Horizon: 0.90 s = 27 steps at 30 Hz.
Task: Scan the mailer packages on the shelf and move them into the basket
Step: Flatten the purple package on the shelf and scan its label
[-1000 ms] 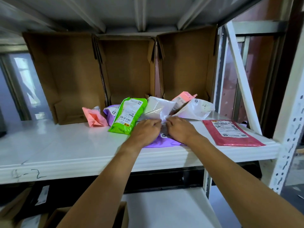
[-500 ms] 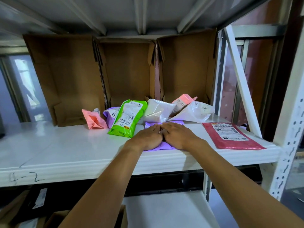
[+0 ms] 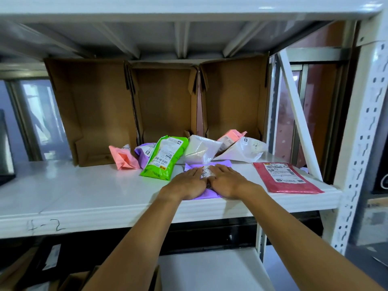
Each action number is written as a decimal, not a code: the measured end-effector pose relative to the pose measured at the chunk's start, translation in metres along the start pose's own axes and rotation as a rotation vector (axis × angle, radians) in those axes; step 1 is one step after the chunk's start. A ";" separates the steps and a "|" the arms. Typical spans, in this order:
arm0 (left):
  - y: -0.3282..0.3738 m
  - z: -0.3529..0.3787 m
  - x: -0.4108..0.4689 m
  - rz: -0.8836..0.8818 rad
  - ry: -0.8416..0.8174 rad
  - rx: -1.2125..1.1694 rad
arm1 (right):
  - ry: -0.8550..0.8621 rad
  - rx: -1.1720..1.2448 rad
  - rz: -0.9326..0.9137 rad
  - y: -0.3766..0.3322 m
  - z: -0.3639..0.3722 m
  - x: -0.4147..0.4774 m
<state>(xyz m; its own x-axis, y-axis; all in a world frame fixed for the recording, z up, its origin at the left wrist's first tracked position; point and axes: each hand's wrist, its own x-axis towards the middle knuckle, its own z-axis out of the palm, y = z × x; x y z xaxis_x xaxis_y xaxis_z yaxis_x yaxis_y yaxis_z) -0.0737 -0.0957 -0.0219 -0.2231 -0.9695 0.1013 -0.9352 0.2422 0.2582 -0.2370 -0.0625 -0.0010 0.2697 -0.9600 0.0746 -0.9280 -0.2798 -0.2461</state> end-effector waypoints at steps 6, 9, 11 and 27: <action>0.011 -0.007 -0.030 -0.009 -0.051 0.040 | 0.006 0.021 -0.001 -0.005 0.003 -0.014; 0.012 -0.010 -0.043 -0.024 -0.070 0.034 | 0.022 0.080 -0.030 -0.007 -0.001 -0.026; 0.016 -0.014 -0.047 -0.036 -0.060 0.023 | 0.040 0.114 -0.039 -0.010 -0.004 -0.031; 0.028 -0.015 -0.060 -0.065 -0.008 0.006 | 0.061 -0.034 -0.052 -0.015 0.002 -0.021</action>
<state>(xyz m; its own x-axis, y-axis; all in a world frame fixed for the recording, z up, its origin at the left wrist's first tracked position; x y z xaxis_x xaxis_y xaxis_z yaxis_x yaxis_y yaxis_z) -0.0823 -0.0306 -0.0065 -0.1635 -0.9835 0.0769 -0.9497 0.1780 0.2578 -0.2277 -0.0384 -0.0008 0.3024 -0.9420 0.1458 -0.9217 -0.3279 -0.2071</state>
